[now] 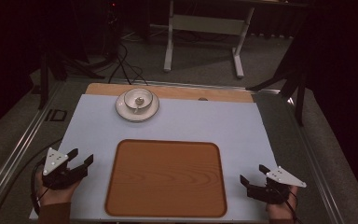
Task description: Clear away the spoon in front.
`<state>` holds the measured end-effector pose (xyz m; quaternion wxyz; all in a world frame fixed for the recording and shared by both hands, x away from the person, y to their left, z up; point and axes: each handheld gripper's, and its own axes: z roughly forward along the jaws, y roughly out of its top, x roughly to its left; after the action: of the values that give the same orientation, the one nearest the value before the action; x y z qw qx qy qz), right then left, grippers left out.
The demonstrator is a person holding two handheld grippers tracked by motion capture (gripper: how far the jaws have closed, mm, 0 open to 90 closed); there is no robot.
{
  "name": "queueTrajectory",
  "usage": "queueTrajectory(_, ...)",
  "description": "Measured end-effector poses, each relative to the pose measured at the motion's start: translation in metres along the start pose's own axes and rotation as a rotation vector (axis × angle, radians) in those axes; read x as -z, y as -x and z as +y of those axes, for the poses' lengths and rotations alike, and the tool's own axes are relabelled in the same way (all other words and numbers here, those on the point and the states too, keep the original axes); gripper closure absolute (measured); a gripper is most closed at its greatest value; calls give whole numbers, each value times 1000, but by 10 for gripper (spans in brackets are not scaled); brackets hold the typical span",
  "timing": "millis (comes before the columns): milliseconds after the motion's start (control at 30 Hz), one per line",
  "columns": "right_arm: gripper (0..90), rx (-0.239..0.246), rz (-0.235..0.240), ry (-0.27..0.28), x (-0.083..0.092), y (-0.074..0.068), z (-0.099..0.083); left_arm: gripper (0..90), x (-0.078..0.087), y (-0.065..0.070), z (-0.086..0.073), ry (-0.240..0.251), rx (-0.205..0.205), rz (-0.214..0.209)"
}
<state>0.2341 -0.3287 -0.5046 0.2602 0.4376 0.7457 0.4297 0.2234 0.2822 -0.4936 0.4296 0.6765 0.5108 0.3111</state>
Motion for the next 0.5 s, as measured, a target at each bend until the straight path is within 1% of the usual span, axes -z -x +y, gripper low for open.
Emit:
queueTrajectory(67, 133, 1, 3, 3, 0, 0, 0, 378, -1, 0, 0, -2, 1, -15)
queueTrajectory(167, 133, 9, 9, 1, 0, -1, 0, 380, -2, 2, 1, -4, -9, -21)
queueTrajectory(267, 134, 11, 9, 6, 0, -1, 0, 382, -3, 3, 1, -9, -17, -23)
queueTrajectory(367, 134, 15, 9, 9, 0, -1, 0, 383, -5, 4, 1, -18, -12, -23)
queueTrajectory(433, 134, 20, 11, 6, -1, -2, 0, 387, -6, 5, 1, -26, -25, -14)
queueTrajectory(500, 134, 23, 14, 8, -1, -3, 0, 389, -7, 6, 4, -36, -35, -15)
